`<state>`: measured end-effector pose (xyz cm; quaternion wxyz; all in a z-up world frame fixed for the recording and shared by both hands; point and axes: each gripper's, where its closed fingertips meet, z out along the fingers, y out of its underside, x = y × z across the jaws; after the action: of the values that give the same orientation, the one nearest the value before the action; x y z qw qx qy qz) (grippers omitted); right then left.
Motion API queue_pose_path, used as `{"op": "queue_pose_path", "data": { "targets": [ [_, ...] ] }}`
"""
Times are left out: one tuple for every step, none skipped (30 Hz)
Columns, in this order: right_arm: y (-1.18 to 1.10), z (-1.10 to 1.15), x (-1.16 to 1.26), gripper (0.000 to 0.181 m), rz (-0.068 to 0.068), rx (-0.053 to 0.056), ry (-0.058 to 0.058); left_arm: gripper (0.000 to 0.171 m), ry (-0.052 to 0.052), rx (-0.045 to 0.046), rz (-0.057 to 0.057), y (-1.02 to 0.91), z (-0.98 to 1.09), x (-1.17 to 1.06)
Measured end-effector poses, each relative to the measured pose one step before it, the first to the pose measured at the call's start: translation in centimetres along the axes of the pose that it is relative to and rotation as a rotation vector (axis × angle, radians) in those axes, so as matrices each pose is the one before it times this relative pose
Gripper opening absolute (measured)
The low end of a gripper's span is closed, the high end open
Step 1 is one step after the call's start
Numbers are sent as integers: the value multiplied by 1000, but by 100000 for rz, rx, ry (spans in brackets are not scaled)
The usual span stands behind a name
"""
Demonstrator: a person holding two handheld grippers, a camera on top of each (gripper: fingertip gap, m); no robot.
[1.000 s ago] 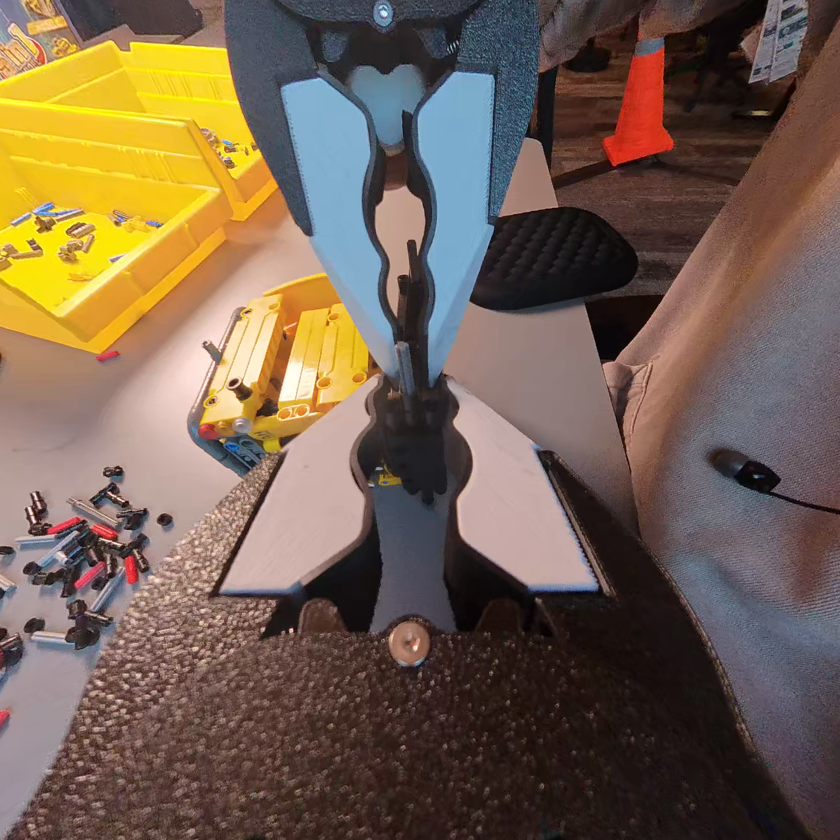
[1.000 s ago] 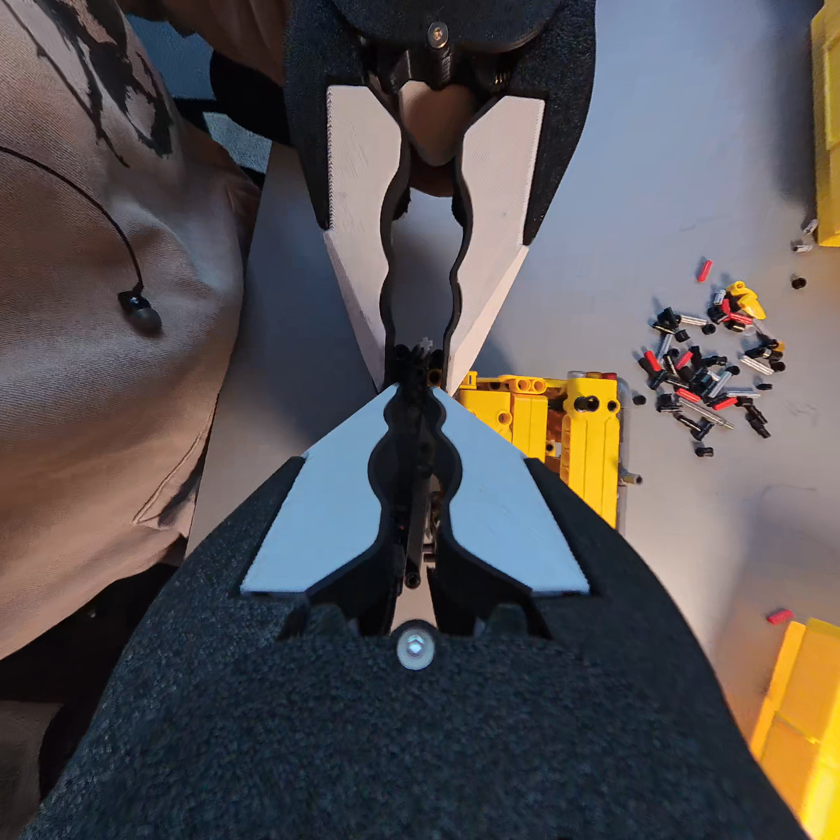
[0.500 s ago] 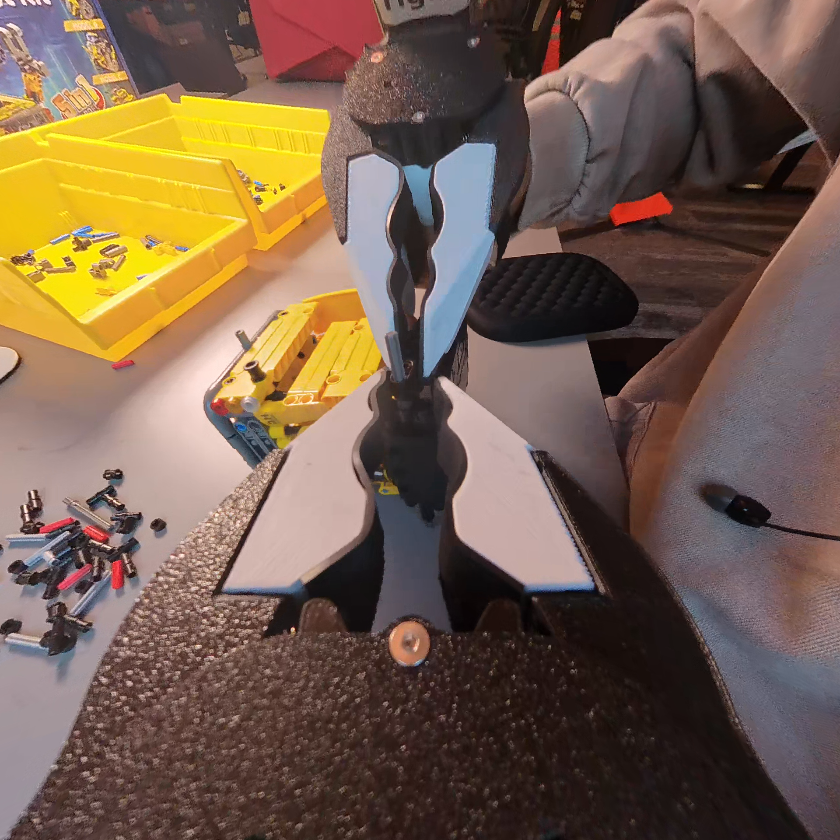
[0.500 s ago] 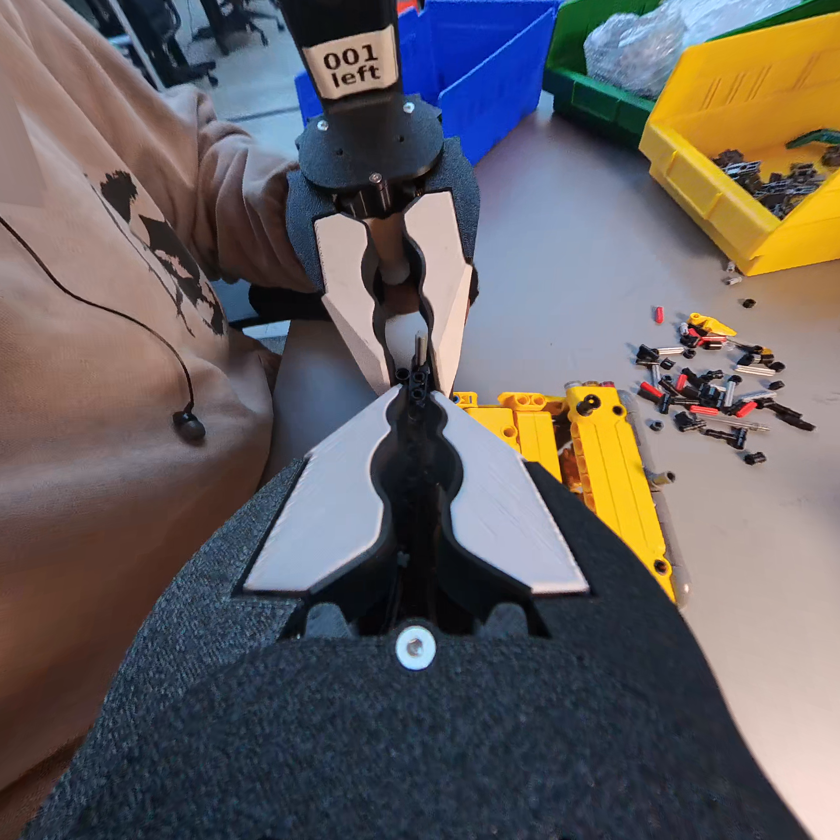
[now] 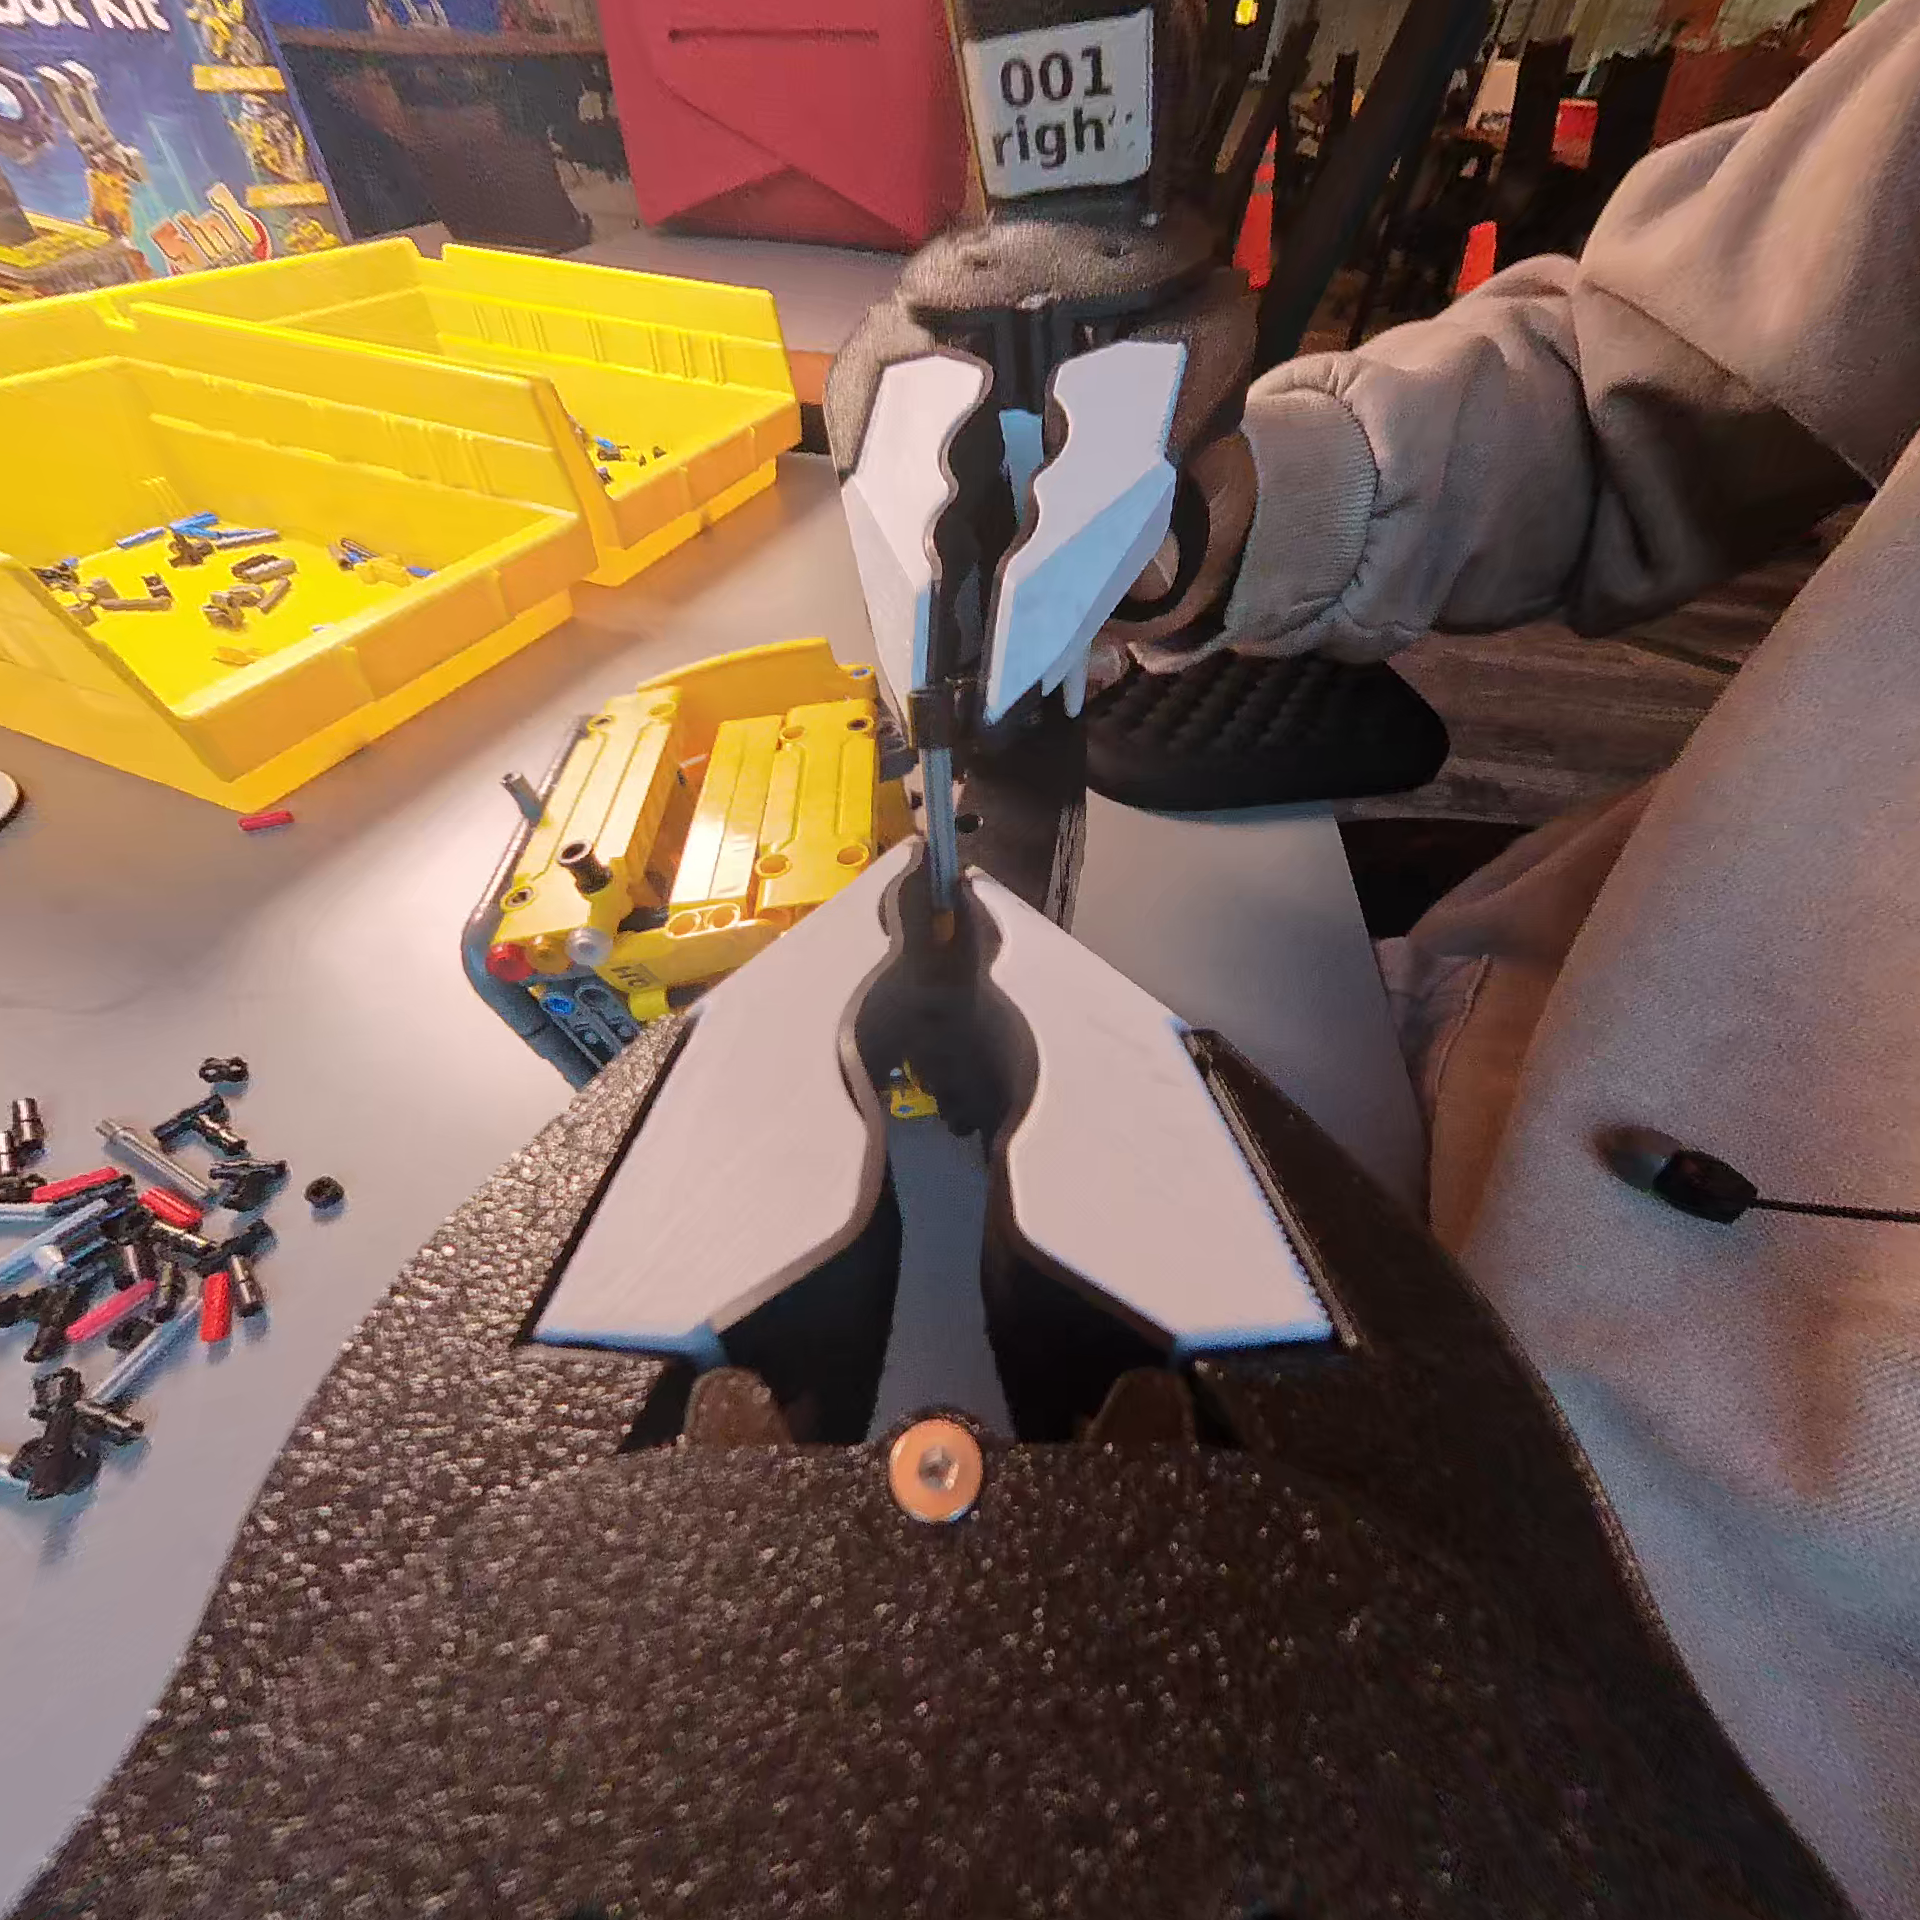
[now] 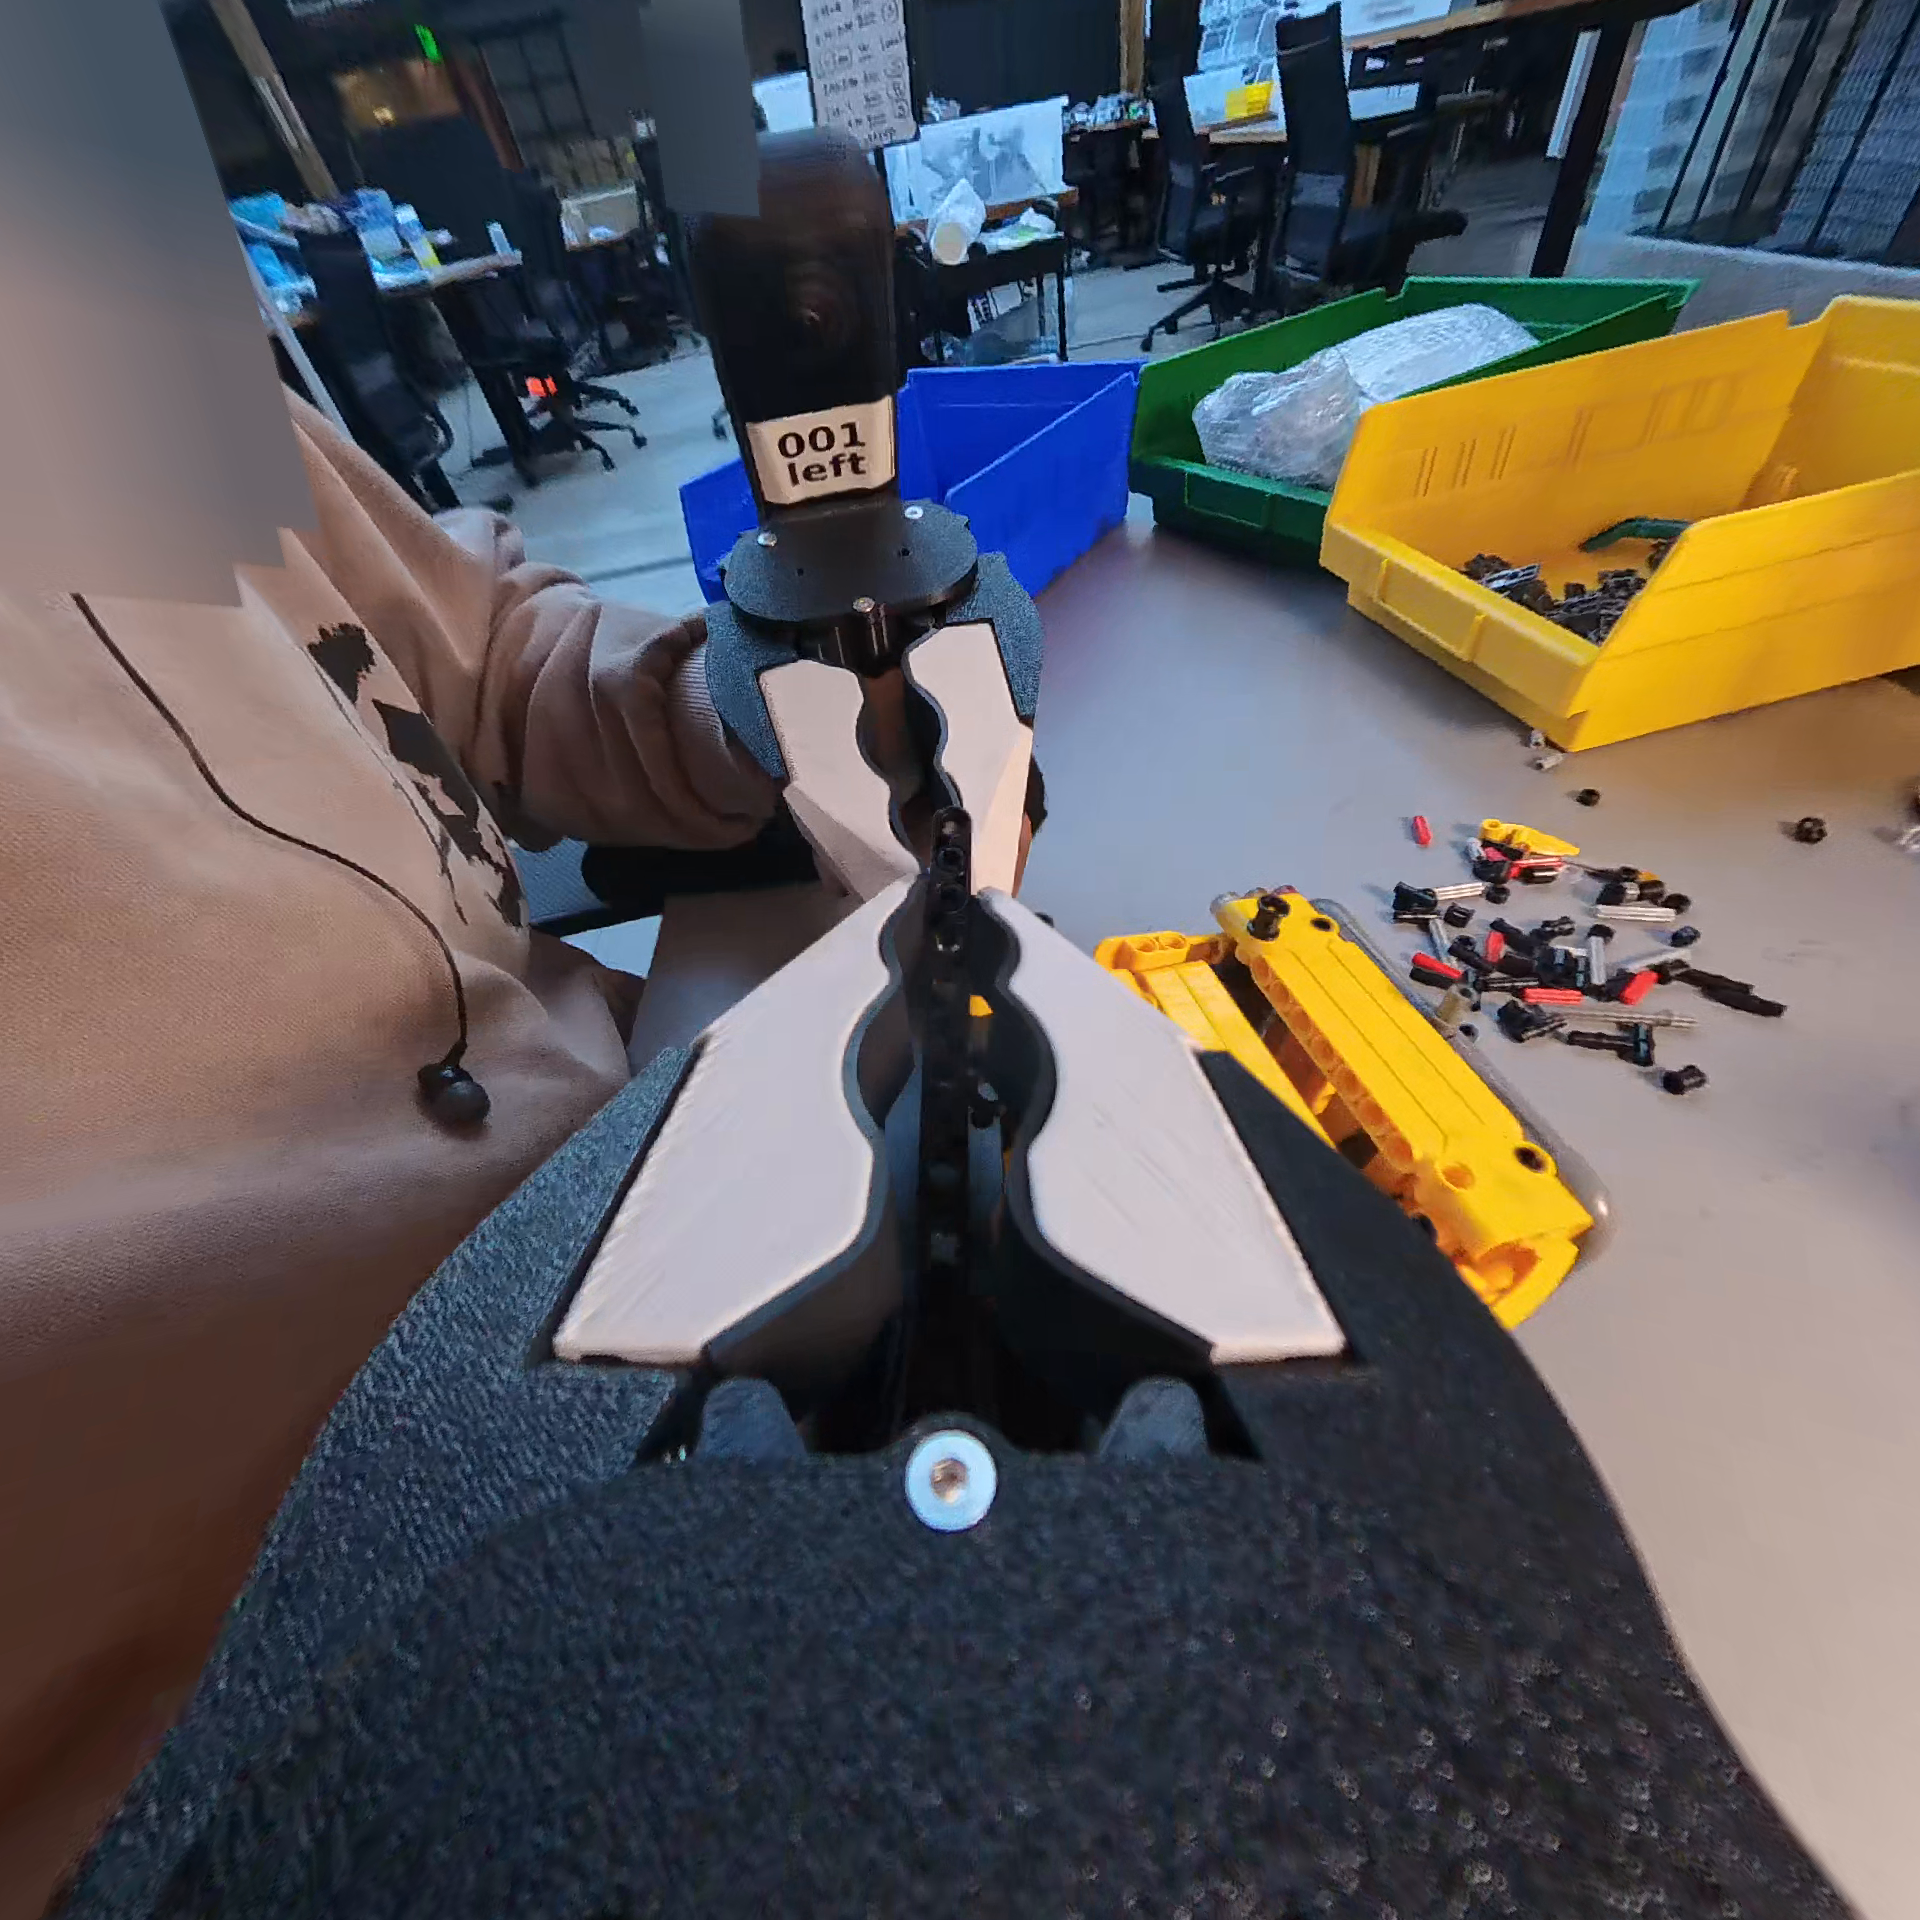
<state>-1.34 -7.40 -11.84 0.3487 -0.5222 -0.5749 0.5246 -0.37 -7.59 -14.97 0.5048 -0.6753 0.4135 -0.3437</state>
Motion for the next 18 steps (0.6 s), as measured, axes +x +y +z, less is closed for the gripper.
{"op": "queue_pose_path", "data": {
  "targets": [
    [-326, -168, 269, 0, 3029, 2849, -381, 6, -853, 509, 188, -148, 41, -184],
    [-72, -48, 85, 1, -787, -191, 144, 6, 95, -232, -57, -48, -2, -74],
    [-61, 10, 15, 1, -476, -4, -23, 6, 526, -113, -514, -26, -68, -21],
    [143, 40, 6, 1, 1733, -251, -1366, 5, 371, -675, -253, 52, -103, -25],
    [299, 72, -16, 2, 2733, -1659, -2312, 5, 264, -1172, -45, 118, -79, -16],
    [270, 56, 47, 3, 627, -2755, -955, 5, -112, -1060, -474, 131, -31, -59],
    [282, 42, 18, 5, -2232, -3844, 370, 5, -241, -901, -157, 76, -10, -67],
    [-28, -11, 36, 5, -2813, -2093, 1291, 5, 201, -55, 47, -116, -57, -30],
    [-9, -13, -17, 5, -1238, -1406, 553, 5, 252, 257, 627, -174, -81, -24],
    [-49, -52, 25, 5, 13, -503, 286, 6, 54, 1088, 837, -273, -76, -16],
    [-62, -61, 109, 5, -867, -44, 1241, 5, 320, 661, -5, -221, -52, 36],
    [-91, -114, 48, 3, -1978, 165, 1478, 5, 535, -877, 475, 23, 4, 86],
    [131, -45, 30, 7, -1968, -1702, 1326, 6, 562, -970, 1374, 90, 5, 140],
    [77, -49, 50, 16, -1297, -1528, 1384, 7, 413, -976, 1142, 89, 1, 144],
    [6, -83, -73, 23, -938, -1026, 643, 8, 473, -897, 741, 76, 4, 135],
    [-110, -195, -10, 31, -695, -261, 953, 8, 399, -650, 550, 62, -16, 109],
    [-195, -392, 101, 39, -614, 244, 1602, 9, 88, -418, 372, 62, -39, 36],
    [-201, -573, 44, 43, -735, 483, 1067, 9, 70, -398, -7, 57, -65, 18]
  ]
}}
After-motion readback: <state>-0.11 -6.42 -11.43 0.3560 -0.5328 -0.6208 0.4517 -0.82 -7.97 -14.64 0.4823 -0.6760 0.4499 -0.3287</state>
